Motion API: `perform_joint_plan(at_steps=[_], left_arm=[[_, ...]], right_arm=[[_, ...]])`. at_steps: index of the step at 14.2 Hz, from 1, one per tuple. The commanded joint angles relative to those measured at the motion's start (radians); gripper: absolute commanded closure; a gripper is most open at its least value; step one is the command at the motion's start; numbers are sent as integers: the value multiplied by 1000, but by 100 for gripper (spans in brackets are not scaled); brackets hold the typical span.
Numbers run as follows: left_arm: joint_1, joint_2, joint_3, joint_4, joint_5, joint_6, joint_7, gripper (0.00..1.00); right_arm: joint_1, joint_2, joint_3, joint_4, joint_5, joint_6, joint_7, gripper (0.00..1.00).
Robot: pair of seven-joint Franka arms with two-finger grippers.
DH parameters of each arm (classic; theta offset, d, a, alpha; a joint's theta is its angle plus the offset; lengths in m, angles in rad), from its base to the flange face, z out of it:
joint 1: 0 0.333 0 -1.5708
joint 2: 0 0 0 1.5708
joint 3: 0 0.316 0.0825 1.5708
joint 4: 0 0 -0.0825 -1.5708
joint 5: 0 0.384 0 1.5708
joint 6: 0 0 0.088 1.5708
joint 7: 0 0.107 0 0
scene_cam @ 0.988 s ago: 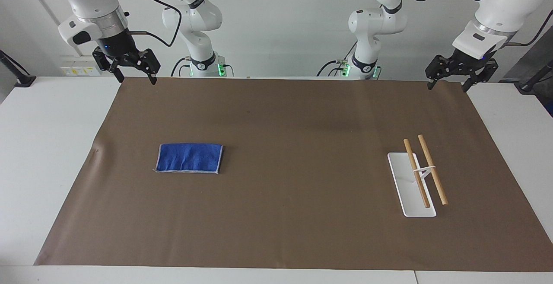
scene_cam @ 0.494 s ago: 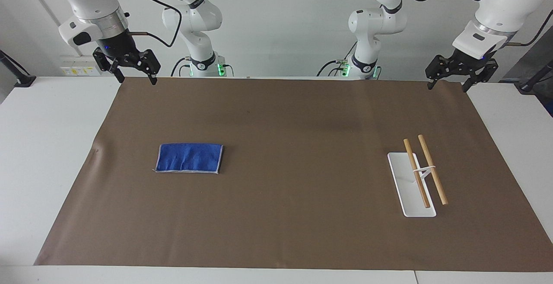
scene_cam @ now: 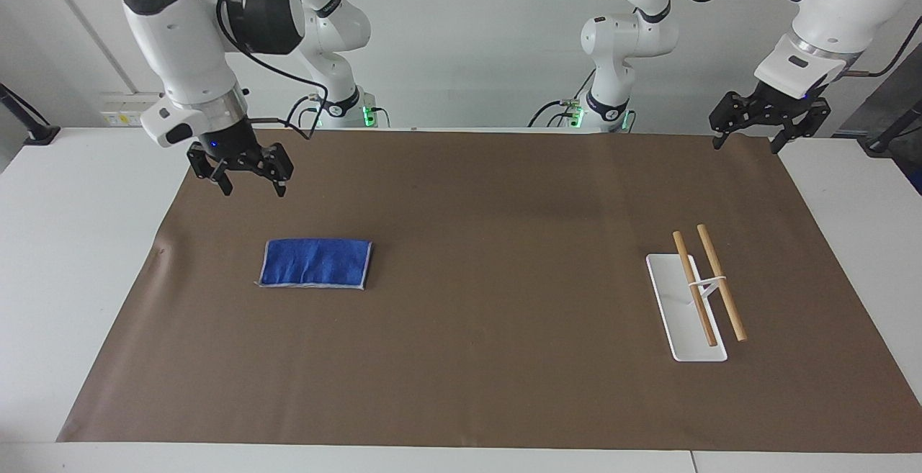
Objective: Right arm passes towel to left arm to hang
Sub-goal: 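Reach the right gripper down to the blue towel and grasp its edge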
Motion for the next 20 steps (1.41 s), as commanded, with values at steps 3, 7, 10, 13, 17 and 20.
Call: perform_joint_plan(at_steps=[3,7,10,13,17,20], left_arm=[[-1,-21,2,-19,23,-11,2,0],[-1,-23,2,-19,23,-11,2,0],[-1,-23,2,-19,23,-11,2,0],[-1,-23,2,-19,23,-11,2,0],[-1,-23,2,-19,23,-11,2,0],[-1,-23,2,-19,23,-11,2,0]], right_arm=[[3,84,9,-165,5,271,3,0],[0,125,9,-329,34,481,7,0],[1,150,9,-357,69,529,-3,0],[1,185,10,-367,69,598,-34,0],[1,191,10,-384,71,609,-52,0],[0,193,10,-427,71,673,-69,0]])
